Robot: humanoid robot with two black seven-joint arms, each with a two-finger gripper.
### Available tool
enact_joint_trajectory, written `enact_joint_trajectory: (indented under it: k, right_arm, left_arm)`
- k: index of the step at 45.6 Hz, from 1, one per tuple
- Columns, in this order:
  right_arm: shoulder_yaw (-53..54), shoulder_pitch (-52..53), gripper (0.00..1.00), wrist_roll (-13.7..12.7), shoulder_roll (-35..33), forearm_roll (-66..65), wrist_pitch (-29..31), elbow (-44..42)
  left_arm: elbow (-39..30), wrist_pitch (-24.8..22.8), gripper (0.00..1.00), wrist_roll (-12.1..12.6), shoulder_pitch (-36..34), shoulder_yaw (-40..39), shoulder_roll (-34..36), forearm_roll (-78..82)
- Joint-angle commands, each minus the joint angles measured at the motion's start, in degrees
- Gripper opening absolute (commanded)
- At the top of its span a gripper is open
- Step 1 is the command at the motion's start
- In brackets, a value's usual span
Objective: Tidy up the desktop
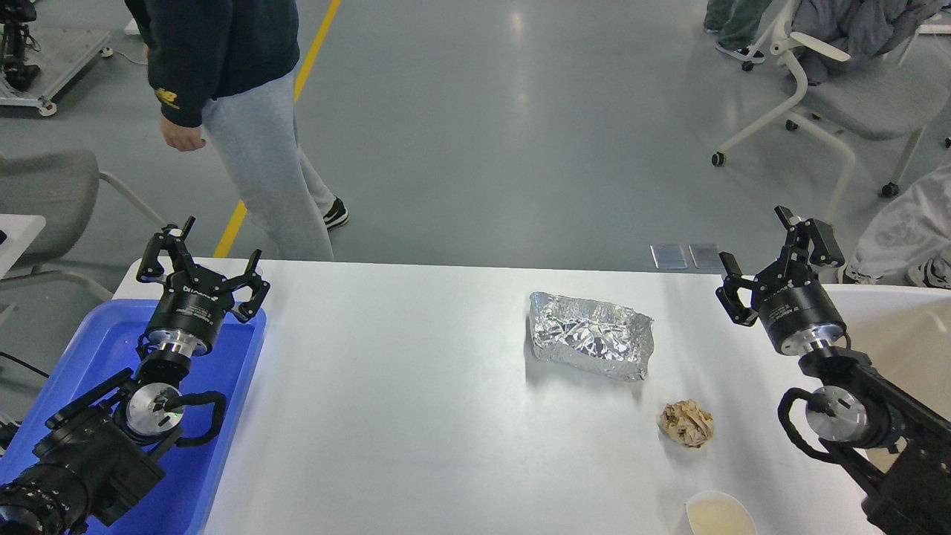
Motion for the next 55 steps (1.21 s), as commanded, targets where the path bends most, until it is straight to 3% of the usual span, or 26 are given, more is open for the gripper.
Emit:
enact_joint_trajectory:
  k: [1,7,11,23,45,48,55]
  right_arm:
    - [-1.29,-3.43,1.00,-3.37,-9.06,0.00,-0.32,10.31]
    - [-1.64,-5.01,1.00,-10.05,-15.13,-0.96,-0.14,15.32]
    - [-3.31,-5.28,1.00,-12.60,-19.78,-0.97,-0.05,18.92]
    - [-12.81,-5.28,1.00,-13.05,-33.06,-19.49,0.74,31.94]
    - [-23.79,-3.70,1.00,-13.05,-35.88,-54.13,1.18,33.44]
    - [-24.49,-3.26,1.00,-13.75,-36.84,-55.98,1.18,33.35]
    - [-26.08,-2.64,1.00,-18.41,-39.31,-56.34,1.18,33.35]
  left_arm:
    - [-0.02,-0.06,1.00,0.00,0.01,-0.07,0.00,0.00]
    - [0.07,0.03,1.00,0.00,-0.07,0.02,0.00,0.00]
    - [-0.02,0.03,1.00,0.00,0.01,0.02,0.00,0.00]
    - [-0.02,0.03,1.00,0.00,0.01,0.02,0.00,0.00]
    - [0.07,0.03,1.00,0.00,0.01,0.02,0.00,0.00]
    - [0.07,0.03,1.00,0.00,0.01,0.02,0.00,0.00]
    - [-0.02,0.03,1.00,0.00,0.01,0.02,0.00,0.00]
